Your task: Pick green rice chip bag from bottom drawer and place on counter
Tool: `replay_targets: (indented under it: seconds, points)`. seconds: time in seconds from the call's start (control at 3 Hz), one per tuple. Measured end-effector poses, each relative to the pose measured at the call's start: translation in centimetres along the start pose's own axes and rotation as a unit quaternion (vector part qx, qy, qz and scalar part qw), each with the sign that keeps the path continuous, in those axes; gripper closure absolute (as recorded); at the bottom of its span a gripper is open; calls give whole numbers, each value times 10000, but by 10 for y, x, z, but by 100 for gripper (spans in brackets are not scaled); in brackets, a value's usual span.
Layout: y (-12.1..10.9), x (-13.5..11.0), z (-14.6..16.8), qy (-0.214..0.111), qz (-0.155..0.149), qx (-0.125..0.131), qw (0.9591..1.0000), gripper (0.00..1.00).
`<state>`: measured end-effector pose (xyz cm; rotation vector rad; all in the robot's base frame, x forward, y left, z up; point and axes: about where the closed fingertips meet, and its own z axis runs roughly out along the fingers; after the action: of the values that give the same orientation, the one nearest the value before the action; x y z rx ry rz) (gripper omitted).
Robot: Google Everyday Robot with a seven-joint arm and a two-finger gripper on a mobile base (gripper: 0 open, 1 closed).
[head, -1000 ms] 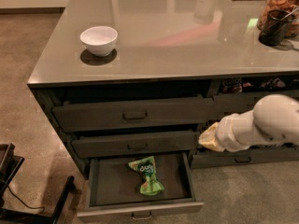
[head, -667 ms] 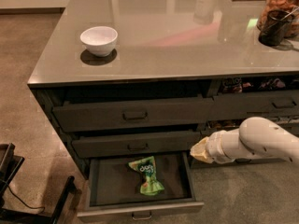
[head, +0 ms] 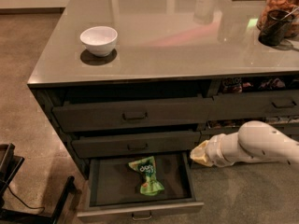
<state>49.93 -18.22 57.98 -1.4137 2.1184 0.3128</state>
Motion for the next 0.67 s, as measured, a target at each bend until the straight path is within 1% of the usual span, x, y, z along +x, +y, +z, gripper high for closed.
replay_targets:
  seconds: [0.33,0.67]
  points:
    - [6,20,31,-220,123,29,9997,100]
    - [10,32,79,-526,240,-21,9983,100]
